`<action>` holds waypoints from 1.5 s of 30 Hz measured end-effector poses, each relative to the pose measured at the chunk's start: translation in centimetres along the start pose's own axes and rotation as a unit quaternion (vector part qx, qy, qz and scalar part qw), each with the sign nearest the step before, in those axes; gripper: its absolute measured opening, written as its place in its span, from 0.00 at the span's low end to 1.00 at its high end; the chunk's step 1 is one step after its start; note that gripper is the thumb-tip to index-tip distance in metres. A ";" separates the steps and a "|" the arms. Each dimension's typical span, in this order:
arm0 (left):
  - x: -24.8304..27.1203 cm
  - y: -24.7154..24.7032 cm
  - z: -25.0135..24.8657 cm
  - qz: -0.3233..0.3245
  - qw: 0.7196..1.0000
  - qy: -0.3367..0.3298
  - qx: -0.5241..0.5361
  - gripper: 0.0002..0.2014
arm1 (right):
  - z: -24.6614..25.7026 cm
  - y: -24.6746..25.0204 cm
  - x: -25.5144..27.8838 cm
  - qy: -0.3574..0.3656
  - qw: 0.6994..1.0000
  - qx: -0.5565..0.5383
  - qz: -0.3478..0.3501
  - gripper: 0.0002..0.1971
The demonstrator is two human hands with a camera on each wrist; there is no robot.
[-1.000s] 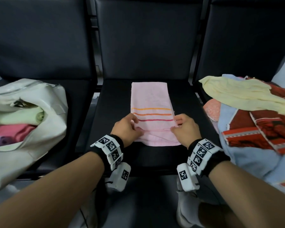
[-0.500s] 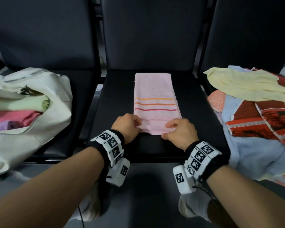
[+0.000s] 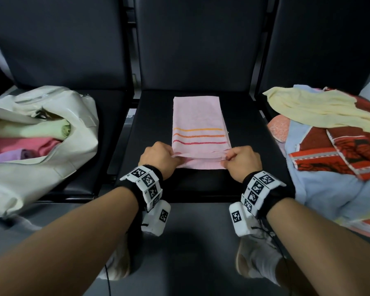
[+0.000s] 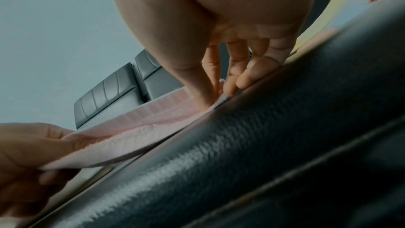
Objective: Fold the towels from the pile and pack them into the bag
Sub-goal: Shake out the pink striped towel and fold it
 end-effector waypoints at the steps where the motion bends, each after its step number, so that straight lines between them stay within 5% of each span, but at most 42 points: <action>1: 0.2 0.1 0.0 0.000 1.000 0.008 -0.002 0.22 | 0.1 0.1 0.1 0.001 1.000 0.007 0.001 0.07; 7: 0.8 0.1 0.0 -0.017 0.999 0.036 -0.002 0.19 | 0.2 0.3 0.6 0.005 1.000 0.027 0.006 0.09; 13: 0.9 -0.6 0.0 -0.009 0.997 -0.041 0.065 0.18 | 0.6 -0.1 1.7 0.063 0.996 0.049 0.049 0.07; 17: 0.7 -0.8 0.7 0.003 0.996 -0.051 0.071 0.09 | 0.5 0.4 1.9 0.044 0.996 0.078 -0.003 0.08; 22: 0.9 -0.6 0.8 -0.005 0.998 -0.044 0.047 0.04 | 1.2 0.3 2.2 0.008 0.991 0.134 0.022 0.04; 29: 0.9 -0.9 1.0 0.028 1.000 -0.007 -0.009 0.11 | 2.2 -0.3 2.2 -0.052 0.982 0.177 0.037 0.15; 35: 1.2 -0.7 0.6 0.048 0.998 -0.033 -0.014 0.23 | 1.5 0.9 1.9 -0.070 0.993 0.087 0.032 0.08; 42: 1.9 -0.1 1.2 0.025 0.999 -0.019 -0.029 0.12 | 0.0 1.6 3.1 -0.093 0.991 -0.071 0.065 0.05; 45: 2.7 -0.2 1.2 0.017 0.998 -0.029 -0.046 0.12 | -0.3 1.4 3.8 -0.075 0.993 -0.040 0.082 0.05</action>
Point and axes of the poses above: each hand's wrist, its own x-axis away from the middle knuckle, its own y-axis out of the back of the hand, z = x × y, the point moved 2 cm from there along -x, towards the middle knuckle, and after that the axes turned 4 degrees about z, right-handed, at the moved point
